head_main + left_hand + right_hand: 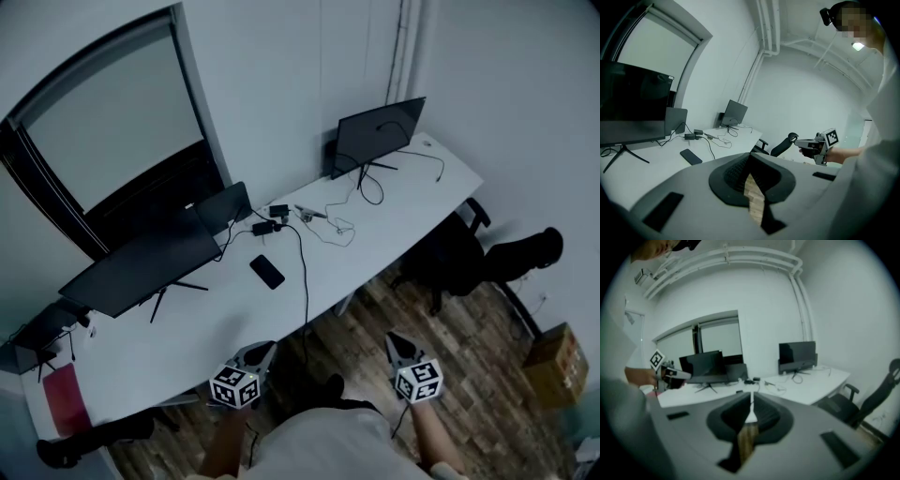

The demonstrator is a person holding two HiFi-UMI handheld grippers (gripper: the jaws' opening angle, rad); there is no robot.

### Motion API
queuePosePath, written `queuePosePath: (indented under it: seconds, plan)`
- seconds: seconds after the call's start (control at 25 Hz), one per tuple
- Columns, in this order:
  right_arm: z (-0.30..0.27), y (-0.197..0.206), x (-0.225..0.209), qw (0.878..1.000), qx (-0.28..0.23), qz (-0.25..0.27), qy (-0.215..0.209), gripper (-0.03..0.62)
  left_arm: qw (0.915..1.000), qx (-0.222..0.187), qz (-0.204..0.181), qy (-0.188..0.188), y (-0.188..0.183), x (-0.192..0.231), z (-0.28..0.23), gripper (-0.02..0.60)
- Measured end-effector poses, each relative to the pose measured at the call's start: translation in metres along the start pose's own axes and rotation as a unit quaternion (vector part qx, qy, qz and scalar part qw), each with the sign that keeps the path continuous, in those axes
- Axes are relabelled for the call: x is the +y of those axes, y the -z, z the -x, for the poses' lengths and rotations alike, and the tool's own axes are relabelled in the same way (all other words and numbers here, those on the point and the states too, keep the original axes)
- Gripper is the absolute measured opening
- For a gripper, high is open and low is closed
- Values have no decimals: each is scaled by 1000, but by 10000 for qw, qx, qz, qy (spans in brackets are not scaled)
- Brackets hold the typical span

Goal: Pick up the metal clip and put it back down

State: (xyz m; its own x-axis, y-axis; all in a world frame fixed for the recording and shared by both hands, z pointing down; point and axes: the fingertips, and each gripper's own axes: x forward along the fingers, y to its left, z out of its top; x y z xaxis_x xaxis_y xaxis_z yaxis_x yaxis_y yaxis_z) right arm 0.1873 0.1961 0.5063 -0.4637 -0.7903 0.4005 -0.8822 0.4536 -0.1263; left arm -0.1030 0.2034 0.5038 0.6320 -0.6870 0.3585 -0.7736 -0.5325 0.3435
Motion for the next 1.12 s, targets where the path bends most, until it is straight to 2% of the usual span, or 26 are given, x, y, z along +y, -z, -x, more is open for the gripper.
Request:
queuePosePath:
  seconds: [0.32,0.64,0.88,1.12]
  plan:
    - [-48,-26,-44,9991,-93,173,-386,37,9995,-52,63,-302,-22,5,-48,32]
    - [-73,-31,-82,9974,-65,319,-644,37,9980,-133,100,-606,-34,7,-79,32]
    - [-88,-44,-99,9968,-29,390,-700,37,9970,-123,170,-738,-40,10,-96,32]
    - [-105,-50,-110,9964,-77,396,-741,37,9971,-58,86,-754,-49,16,-112,32]
